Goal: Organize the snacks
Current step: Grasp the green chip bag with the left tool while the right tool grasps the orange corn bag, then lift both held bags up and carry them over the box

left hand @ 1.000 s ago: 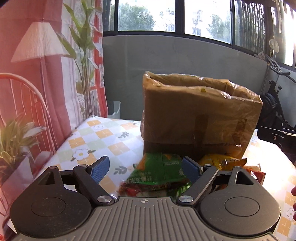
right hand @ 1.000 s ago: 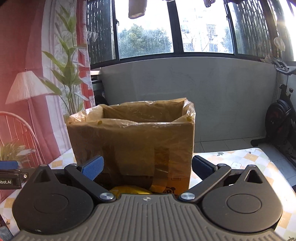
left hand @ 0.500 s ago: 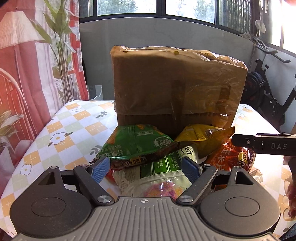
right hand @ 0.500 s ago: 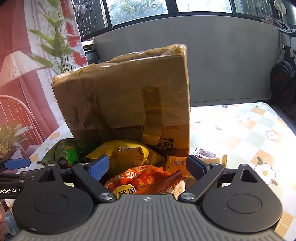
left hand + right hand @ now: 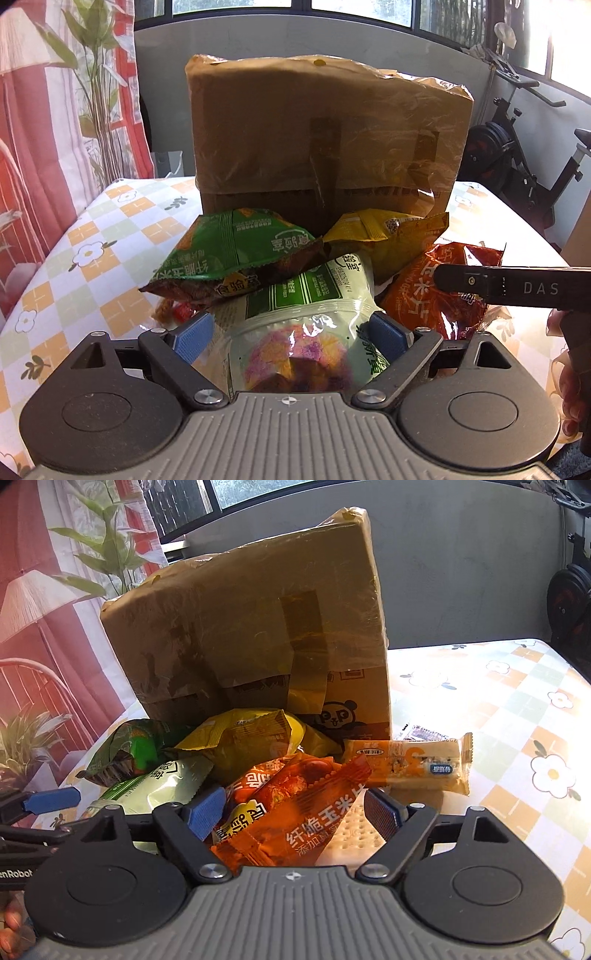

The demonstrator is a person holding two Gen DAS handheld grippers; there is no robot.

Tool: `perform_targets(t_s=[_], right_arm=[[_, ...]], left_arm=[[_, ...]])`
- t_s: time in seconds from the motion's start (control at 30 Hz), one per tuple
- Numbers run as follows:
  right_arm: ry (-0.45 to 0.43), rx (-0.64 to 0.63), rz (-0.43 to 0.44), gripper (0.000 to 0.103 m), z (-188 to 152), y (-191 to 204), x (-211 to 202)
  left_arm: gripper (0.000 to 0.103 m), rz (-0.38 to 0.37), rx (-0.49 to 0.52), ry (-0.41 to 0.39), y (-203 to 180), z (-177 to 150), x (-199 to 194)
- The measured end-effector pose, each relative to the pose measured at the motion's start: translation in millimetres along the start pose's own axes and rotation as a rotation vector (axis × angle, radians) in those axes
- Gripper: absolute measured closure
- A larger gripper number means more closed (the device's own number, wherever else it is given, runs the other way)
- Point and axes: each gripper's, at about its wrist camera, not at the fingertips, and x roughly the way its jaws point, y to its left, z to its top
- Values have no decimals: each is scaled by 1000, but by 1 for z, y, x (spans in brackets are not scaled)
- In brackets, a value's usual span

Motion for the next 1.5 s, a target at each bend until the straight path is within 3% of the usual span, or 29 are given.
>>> perform_targets(t_s=[0.23, 0.47, 0.67, 0.83, 1.23, 1.5], right_arm=[[0, 27, 48, 35, -2, -1, -1], [3, 51, 58, 35, -3, -2, 1], [20, 110, 88, 38, -4, -5, 1], [13, 125, 96, 49, -4, -3, -9], [-33, 118, 42, 50, -7, 4, -42], [-97, 75, 36, 50, -7, 17, -71]], left_arm=[[2, 9, -25, 51, -1, -10, 17], [0, 50, 18, 54, -3, -17, 20], [15, 2, 19, 42, 2, -15, 10], [16, 16, 1, 41, 3, -13, 2], [16, 8, -29, 31, 7, -14, -21], [16, 47, -26, -47, 9, -12, -51]])
